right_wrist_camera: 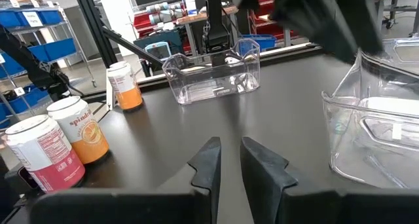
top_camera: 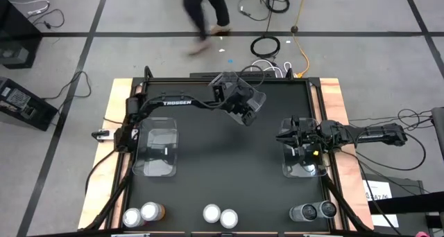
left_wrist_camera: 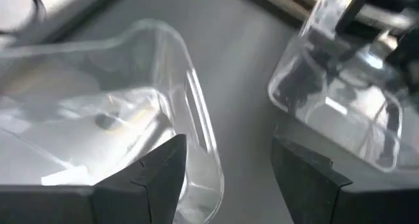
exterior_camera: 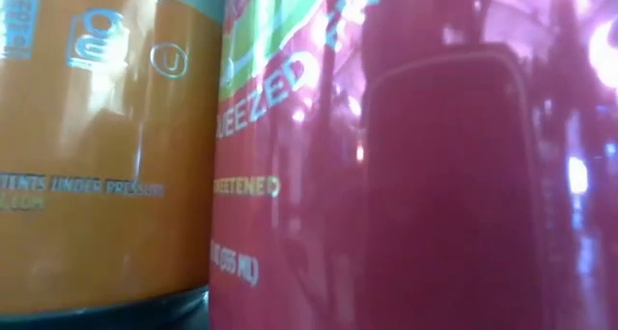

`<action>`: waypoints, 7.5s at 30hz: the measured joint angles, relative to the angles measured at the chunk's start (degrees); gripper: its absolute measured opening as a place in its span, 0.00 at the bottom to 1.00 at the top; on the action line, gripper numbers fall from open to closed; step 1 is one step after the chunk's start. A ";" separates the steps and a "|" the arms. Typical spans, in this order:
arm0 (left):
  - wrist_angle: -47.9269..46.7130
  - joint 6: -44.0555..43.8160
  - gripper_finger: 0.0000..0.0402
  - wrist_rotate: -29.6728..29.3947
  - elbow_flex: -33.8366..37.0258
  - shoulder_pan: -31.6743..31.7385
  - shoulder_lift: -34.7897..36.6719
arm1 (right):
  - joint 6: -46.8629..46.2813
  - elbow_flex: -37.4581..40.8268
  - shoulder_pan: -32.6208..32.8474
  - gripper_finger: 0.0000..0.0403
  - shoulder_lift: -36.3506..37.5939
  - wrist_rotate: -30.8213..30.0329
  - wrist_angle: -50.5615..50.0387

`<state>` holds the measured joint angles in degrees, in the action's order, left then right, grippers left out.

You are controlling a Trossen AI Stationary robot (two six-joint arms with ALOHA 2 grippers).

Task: Sort soda cans
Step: Move the top transparent bin to the center, then move the left transparent bin to the center of the table

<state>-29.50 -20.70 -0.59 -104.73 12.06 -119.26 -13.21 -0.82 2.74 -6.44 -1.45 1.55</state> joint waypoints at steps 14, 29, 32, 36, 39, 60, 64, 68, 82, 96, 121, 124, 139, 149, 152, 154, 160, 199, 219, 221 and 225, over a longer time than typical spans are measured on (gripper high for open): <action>0.74 4.09 0.57 5.03 0.02 0.80 -3.42 | 0.00 0.01 -0.01 0.12 0.00 -0.02 0.15; 0.10 10.66 0.57 -4.01 0.02 -0.99 -3.47 | 0.00 0.02 -0.02 0.12 0.00 -0.02 0.24; 0.65 9.37 0.57 -3.98 0.00 -0.95 -3.91 | 0.00 0.01 -0.02 0.12 0.00 -0.02 0.25; -0.01 8.08 0.57 -3.10 0.00 -1.26 -5.35 | 0.00 0.02 0.00 0.12 0.00 0.00 0.28; -0.20 7.58 0.57 -2.83 0.00 -1.55 -7.10 | 0.00 0.01 0.00 0.12 0.02 0.00 0.17; 1.38 7.51 0.26 -3.34 0.02 -1.60 -7.96 | 0.00 0.00 -0.02 0.12 0.00 0.02 0.00; -1.61 7.60 0.06 -4.05 -0.14 -1.86 -7.71 | 0.00 0.02 0.00 0.12 0.00 0.02 -0.03; -5.43 5.71 0.04 -5.23 -0.26 -2.44 -7.08 | 0.00 0.01 -0.01 0.12 0.01 0.02 -0.03; -21.23 4.20 0.03 -6.58 0.11 -6.73 -2.18 | 0.00 0.00 -0.02 0.12 -0.06 0.02 -0.03; -26.29 6.23 0.02 -7.25 0.06 -25.29 -1.73 | 0.00 0.02 -0.02 0.12 -0.04 0.00 -0.04; -10.32 4.47 0.03 -3.89 25.12 -34.23 14.65 | 0.00 0.02 -0.02 0.12 -0.07 0.00 -0.05; -8.52 4.55 0.03 -3.06 25.80 -34.19 14.99 | 0.00 0.00 -0.01 0.12 -0.07 0.00 -0.05; -10.60 6.12 0.04 -2.17 25.79 -34.75 15.09 | 0.00 0.02 -0.02 0.12 -0.07 0.00 -0.05; -10.47 6.02 0.04 -2.18 25.79 -34.75 15.09 | 0.00 0.02 0.00 0.12 -0.07 0.00 -0.07; -10.45 6.02 0.04 -2.18 25.79 -34.75 15.08 | 0.00 0.01 -0.02 0.12 -0.07 0.00 -0.05; -10.45 6.02 0.04 -2.18 25.79 -34.75 15.08 | 0.00 0.02 -0.01 0.12 -0.07 0.00 -0.06; -10.42 5.98 0.06 -2.18 25.79 -34.75 15.08 | 0.00 0.01 0.00 0.12 -0.07 0.00 -0.07; -42.74 -3.03 0.27 -11.95 19.26 -35.12 25.82 | 0.00 0.02 -0.02 0.12 -0.04 -0.02 0.11; -39.53 -17.97 0.27 -16.15 51.14 -32.91 59.58 | 0.00 0.00 -0.02 0.12 -0.04 0.00 0.00; -38.51 -14.56 0.27 -15.96 53.20 -31.68 61.63 | 0.00 0.02 -0.02 0.12 -0.04 0.00 0.00; -33.17 -5.38 0.27 -10.45 58.53 -28.56 64.22 | 0.00 0.02 -0.02 0.12 -0.04 0.00 0.00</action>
<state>-62.67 -26.07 -11.04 -46.20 -16.50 -55.04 -13.21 -0.80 2.72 -6.48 -1.45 1.54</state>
